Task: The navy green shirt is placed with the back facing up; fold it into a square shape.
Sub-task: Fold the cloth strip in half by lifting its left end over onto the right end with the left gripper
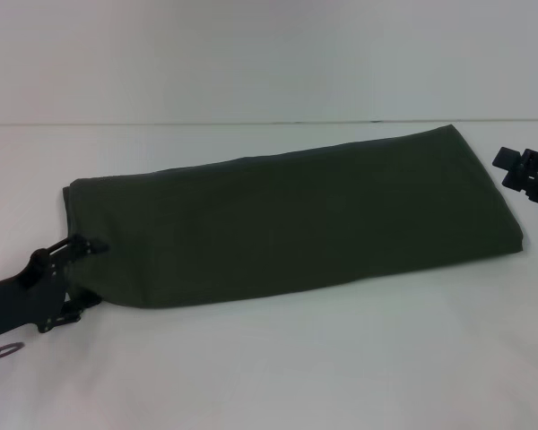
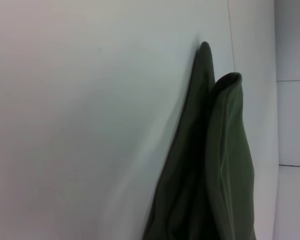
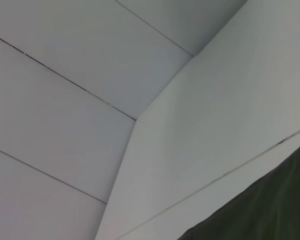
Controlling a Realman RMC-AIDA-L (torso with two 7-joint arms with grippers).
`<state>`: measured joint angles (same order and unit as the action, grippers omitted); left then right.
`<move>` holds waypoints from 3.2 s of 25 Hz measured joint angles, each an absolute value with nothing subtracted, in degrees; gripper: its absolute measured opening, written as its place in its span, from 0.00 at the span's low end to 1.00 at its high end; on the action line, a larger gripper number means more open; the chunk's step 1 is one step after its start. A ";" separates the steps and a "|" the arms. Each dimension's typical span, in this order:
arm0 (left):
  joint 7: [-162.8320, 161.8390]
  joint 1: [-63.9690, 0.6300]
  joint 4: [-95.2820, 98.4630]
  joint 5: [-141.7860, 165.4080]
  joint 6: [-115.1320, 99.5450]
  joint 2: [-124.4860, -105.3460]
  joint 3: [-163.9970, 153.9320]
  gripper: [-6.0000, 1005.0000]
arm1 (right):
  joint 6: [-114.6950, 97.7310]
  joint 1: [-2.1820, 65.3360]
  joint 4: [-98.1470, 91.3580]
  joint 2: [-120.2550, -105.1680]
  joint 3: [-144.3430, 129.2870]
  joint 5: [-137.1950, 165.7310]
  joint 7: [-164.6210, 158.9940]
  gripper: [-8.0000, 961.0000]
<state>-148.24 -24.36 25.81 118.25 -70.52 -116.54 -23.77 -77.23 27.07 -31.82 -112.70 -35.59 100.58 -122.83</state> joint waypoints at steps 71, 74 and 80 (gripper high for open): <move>-136.51 -21.79 34.43 121.80 -67.79 -111.80 -22.80 0.03 | -77.20 27.33 -30.70 -112.93 -31.20 100.54 -123.31 0.66; -136.45 -21.79 34.64 121.81 -67.47 -111.85 -22.78 0.03 | -77.44 27.41 -30.40 -112.91 -31.07 100.52 -123.31 0.65; -137.13 -21.18 35.21 121.83 -65.88 -111.73 -21.68 0.03 | -77.45 27.33 -30.40 -112.85 -31.07 100.49 -123.29 0.65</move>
